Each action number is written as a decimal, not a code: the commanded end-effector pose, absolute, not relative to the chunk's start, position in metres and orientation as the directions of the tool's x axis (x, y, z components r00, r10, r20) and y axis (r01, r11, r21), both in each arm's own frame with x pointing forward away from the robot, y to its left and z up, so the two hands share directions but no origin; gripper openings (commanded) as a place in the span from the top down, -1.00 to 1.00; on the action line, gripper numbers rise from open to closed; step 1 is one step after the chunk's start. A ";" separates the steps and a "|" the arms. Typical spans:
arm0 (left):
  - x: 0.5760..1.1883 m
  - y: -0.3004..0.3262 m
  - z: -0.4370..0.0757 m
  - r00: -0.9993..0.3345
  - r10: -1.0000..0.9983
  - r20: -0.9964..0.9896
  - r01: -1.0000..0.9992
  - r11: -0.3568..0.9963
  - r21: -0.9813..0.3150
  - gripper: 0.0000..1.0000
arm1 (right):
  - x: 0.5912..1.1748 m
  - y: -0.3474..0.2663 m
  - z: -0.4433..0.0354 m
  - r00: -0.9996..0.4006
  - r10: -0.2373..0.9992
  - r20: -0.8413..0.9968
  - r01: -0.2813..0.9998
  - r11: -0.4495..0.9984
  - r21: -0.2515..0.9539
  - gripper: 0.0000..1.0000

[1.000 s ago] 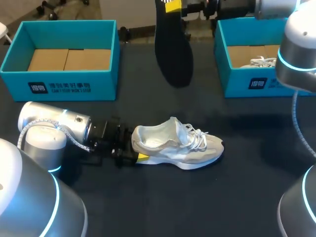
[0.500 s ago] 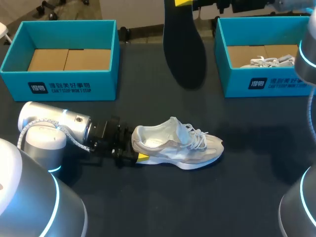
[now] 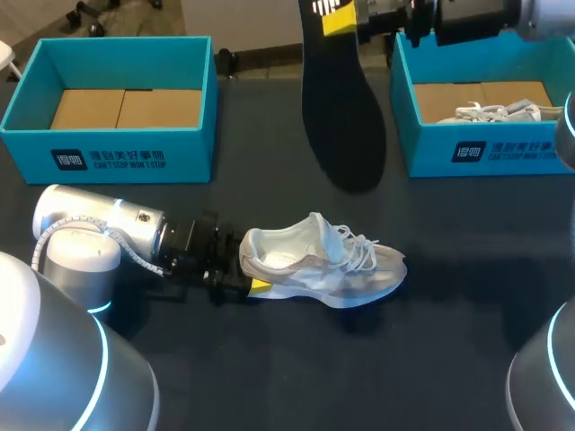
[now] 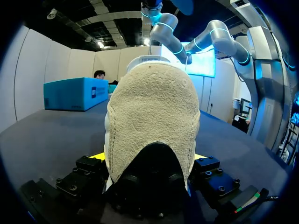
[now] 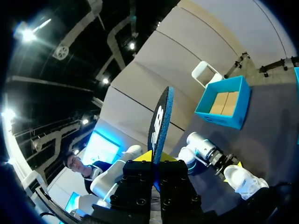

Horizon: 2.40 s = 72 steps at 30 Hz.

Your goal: Take the shoe out of the shoebox, open the shoe tongue, remove and reinsert the insole, then place the shoe into the shoebox

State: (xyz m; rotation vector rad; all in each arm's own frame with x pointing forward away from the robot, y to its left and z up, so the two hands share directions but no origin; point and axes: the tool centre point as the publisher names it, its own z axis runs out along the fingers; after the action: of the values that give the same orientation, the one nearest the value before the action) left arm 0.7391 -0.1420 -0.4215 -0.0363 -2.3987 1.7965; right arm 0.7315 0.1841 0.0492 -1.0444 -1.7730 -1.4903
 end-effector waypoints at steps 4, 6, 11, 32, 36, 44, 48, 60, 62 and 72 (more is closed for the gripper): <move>0.738 -0.142 -0.423 -0.989 0.105 0.100 -0.067 0.286 -0.956 1.00 | 0.710 0.180 0.049 -0.504 0.210 0.838 0.860 0.034 0.509 1.00; 0.738 -0.142 -0.423 -0.989 0.105 0.100 -0.067 0.286 -0.956 1.00 | 0.707 0.180 0.049 -0.502 0.218 0.837 0.860 0.024 0.510 1.00; 0.738 -0.142 -0.423 -0.989 0.105 0.100 -0.067 0.286 -0.956 1.00 | 0.707 0.180 0.048 -0.507 0.221 0.833 0.856 0.016 0.517 1.00; 0.738 -0.142 -0.423 -0.989 0.105 0.100 -0.067 0.286 -0.956 1.00 | 0.682 0.170 0.036 -0.638 0.176 0.750 0.764 0.024 0.645 1.00; 0.738 -0.142 -0.423 -0.989 0.105 0.100 -0.067 0.286 -0.956 1.00 | 0.677 0.169 0.036 -0.654 0.181 0.735 0.750 0.025 0.661 1.00; 0.738 -0.142 -0.423 -0.989 0.105 0.100 -0.067 0.286 -0.956 1.00 | 0.661 0.168 0.037 -0.669 0.196 0.717 0.732 0.011 0.681 1.00; 0.738 -0.142 -0.423 -0.989 0.105 0.100 -0.067 0.286 -0.956 1.00 | 0.651 0.169 0.037 -0.670 0.198 0.716 0.731 0.008 0.682 1.00; 0.738 -0.142 -0.423 -0.989 0.105 0.100 -0.067 0.286 -0.956 1.00 | 0.637 0.176 0.035 -0.663 0.188 0.725 0.740 0.017 0.672 1.00; 0.738 -0.142 -0.423 -0.989 0.105 0.100 -0.067 0.286 -0.956 1.00 | 0.635 0.177 0.036 -0.659 0.189 0.728 0.743 0.018 0.669 1.00; 0.738 -0.142 -0.423 -0.989 0.105 0.100 -0.067 0.286 -0.956 1.00 | 0.630 0.184 0.042 -0.635 0.185 0.750 0.766 0.025 0.642 1.00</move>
State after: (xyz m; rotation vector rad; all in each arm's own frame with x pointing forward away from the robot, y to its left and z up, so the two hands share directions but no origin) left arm 0.7391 -0.1419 -0.4216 -0.0362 -2.3988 1.7964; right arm 0.6283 0.1775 0.0397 -0.9529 -1.8408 -1.6588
